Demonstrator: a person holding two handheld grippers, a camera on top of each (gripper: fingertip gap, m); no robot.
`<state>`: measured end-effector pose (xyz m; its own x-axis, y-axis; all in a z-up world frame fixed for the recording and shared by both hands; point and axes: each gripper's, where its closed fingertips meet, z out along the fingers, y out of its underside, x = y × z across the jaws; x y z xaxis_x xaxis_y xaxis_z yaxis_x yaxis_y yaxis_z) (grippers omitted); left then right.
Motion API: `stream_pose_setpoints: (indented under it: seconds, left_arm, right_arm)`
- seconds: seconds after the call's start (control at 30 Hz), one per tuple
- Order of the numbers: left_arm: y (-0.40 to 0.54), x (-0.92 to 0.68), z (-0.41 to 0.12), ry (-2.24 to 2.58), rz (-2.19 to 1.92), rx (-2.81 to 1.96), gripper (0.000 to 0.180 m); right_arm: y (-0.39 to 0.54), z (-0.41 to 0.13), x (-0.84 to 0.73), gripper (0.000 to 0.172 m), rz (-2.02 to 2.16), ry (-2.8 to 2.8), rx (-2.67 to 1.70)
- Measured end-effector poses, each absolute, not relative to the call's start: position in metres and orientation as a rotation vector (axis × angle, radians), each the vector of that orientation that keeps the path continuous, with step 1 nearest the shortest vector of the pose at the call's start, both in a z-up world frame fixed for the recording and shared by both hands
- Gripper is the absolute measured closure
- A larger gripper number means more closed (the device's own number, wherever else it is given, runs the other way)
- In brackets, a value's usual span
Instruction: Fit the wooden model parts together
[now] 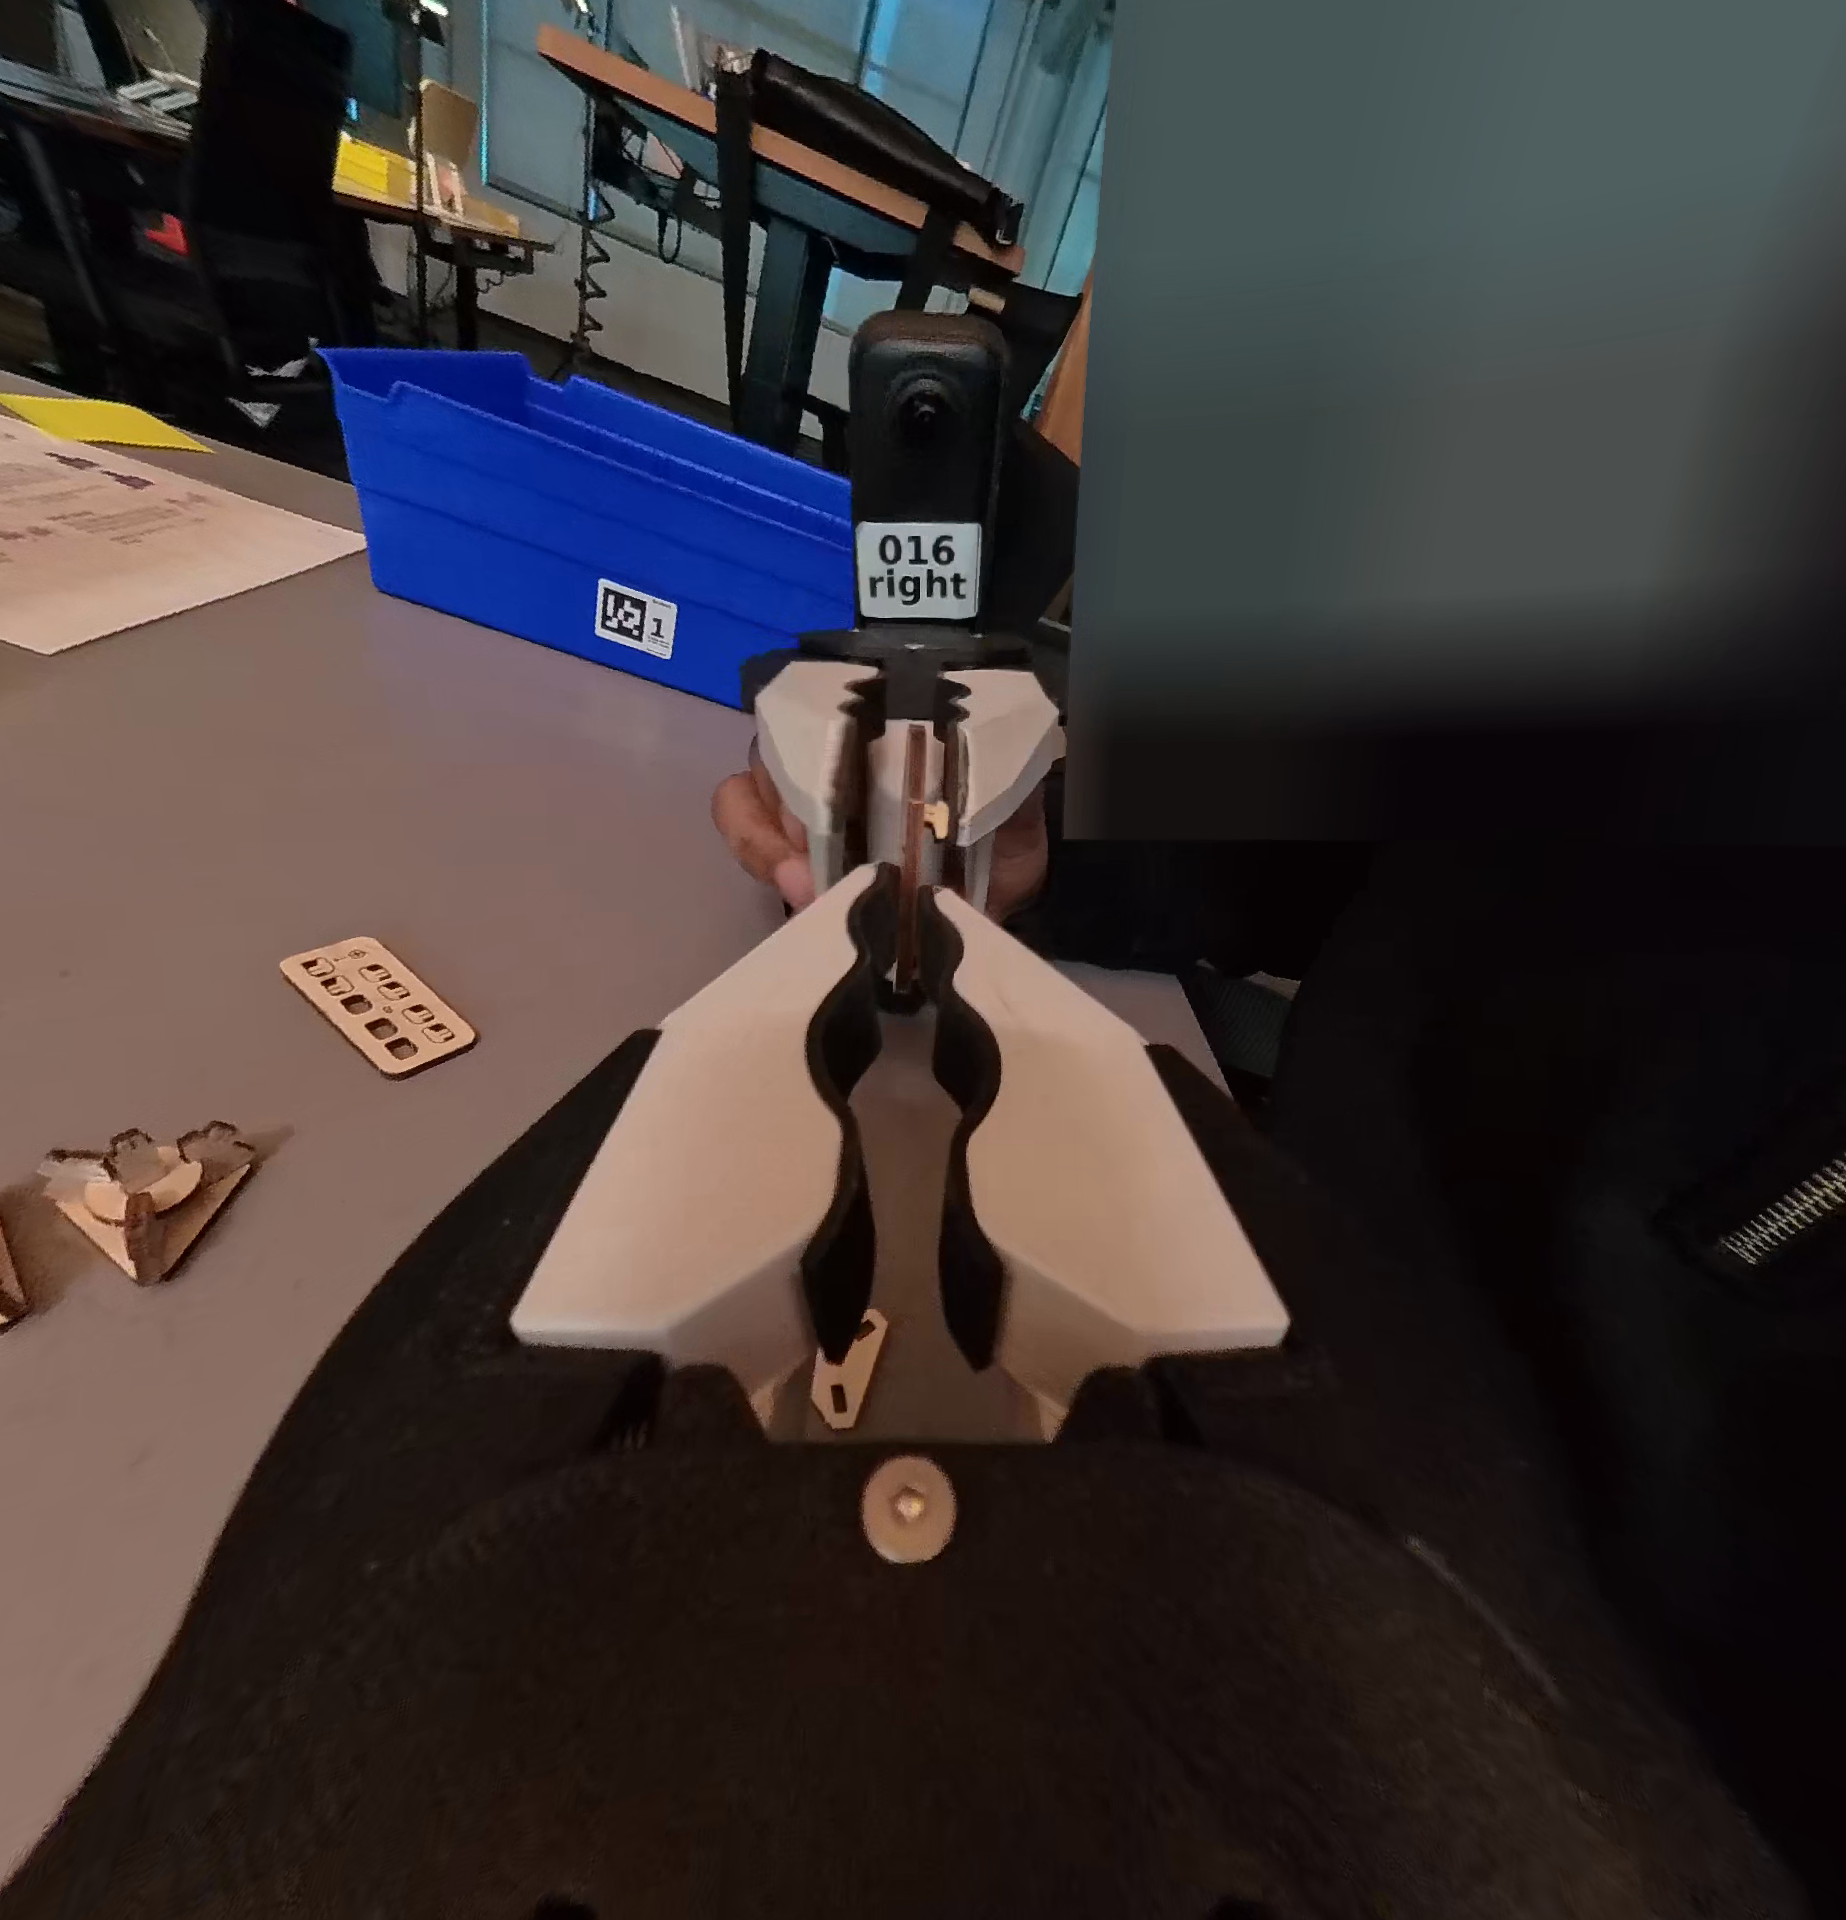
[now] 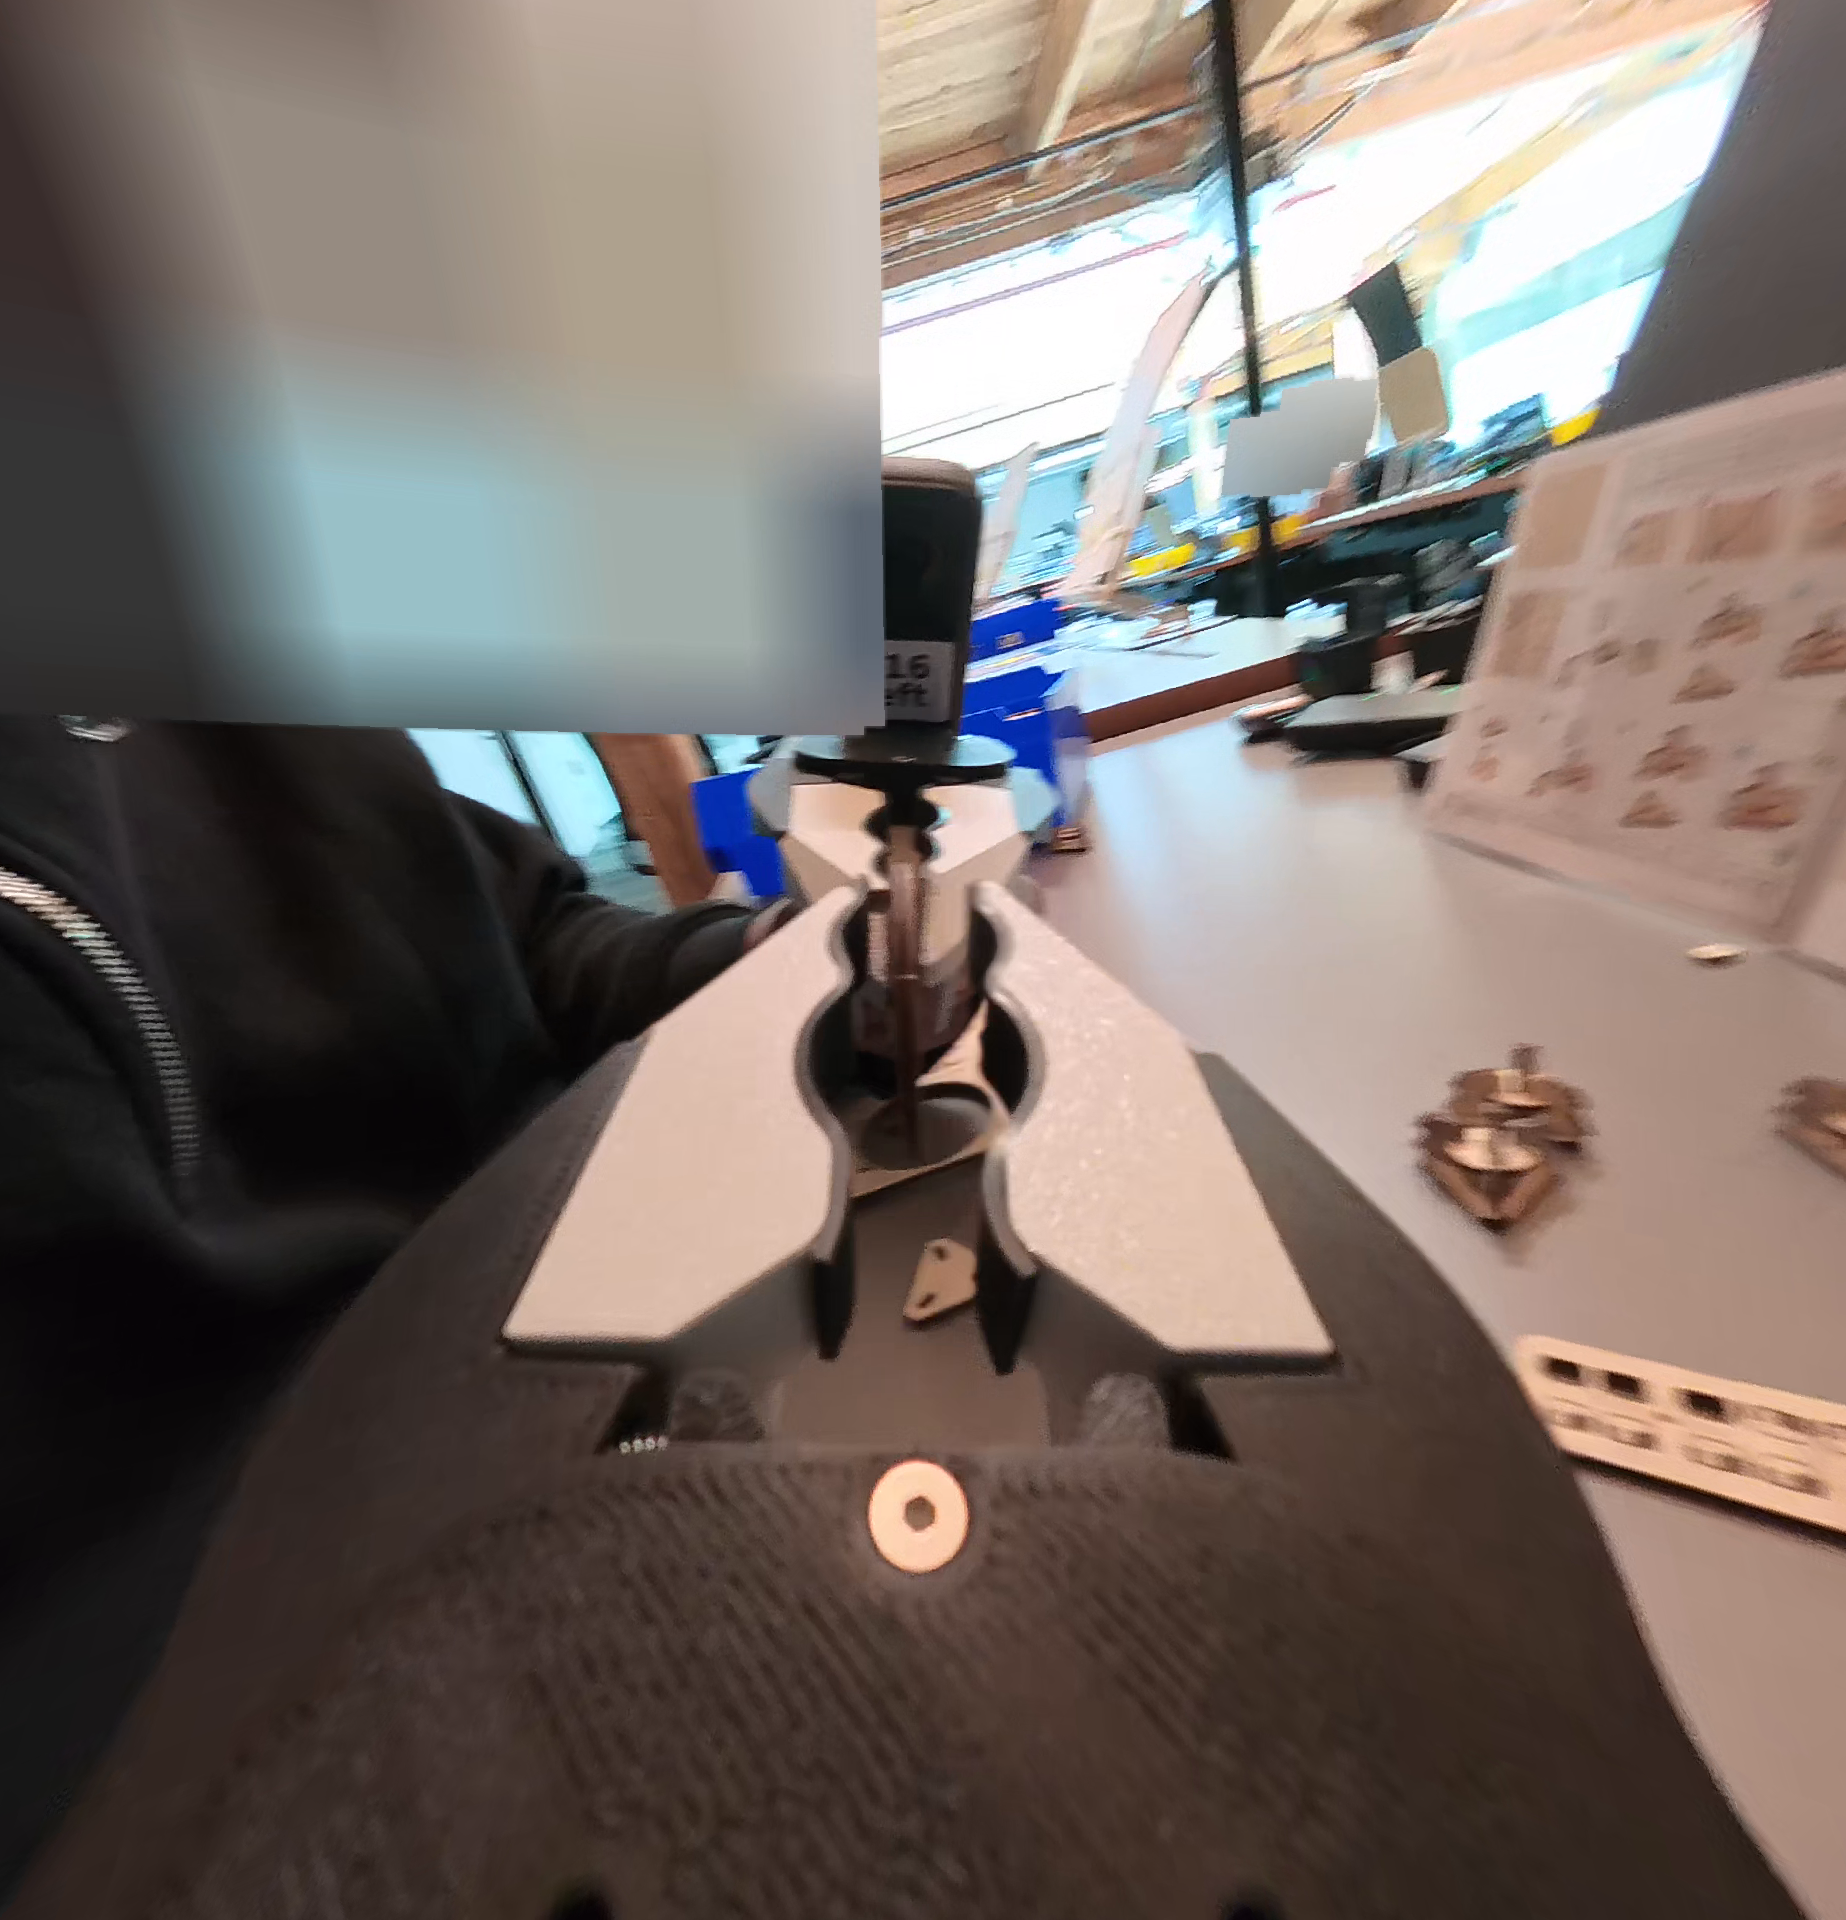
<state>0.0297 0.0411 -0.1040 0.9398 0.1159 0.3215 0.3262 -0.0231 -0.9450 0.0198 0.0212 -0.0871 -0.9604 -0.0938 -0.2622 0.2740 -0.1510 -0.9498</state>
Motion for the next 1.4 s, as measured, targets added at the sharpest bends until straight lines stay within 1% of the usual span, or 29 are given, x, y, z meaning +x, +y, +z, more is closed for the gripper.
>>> stream_pose_setpoints:
  seconds: [0.07,0.17,0.3,0.6,0.93,1.4]
  left_arm:
    - [0.041,0.030,-0.103,-0.347,-0.183,-1.588,0.180]
    - [0.041,0.031,-0.102,-0.348,-0.198,-1.575,0.180]
    - [0.040,0.032,-0.099,-0.352,-0.232,-1.551,0.180]
    - [0.043,0.034,-0.102,-0.353,-0.265,-1.565,0.180]
    - [0.045,0.035,-0.105,-0.352,-0.280,-1.578,0.180]
    - [0.045,0.035,-0.106,-0.352,-0.253,-1.588,0.180]
  right_arm:
    - [0.022,-0.087,0.017,0.149,-2.235,1.884,0.211]
    - [0.024,-0.084,0.015,0.146,-2.277,1.885,0.212]
    - [0.029,-0.080,0.016,0.150,-2.346,1.894,0.165]
    - [0.026,-0.082,0.024,0.148,-2.356,1.952,0.082]
    - [0.025,-0.084,0.028,0.163,-2.361,2.003,0.029]
    - [0.023,-0.084,0.033,0.166,-2.266,2.019,0.021]
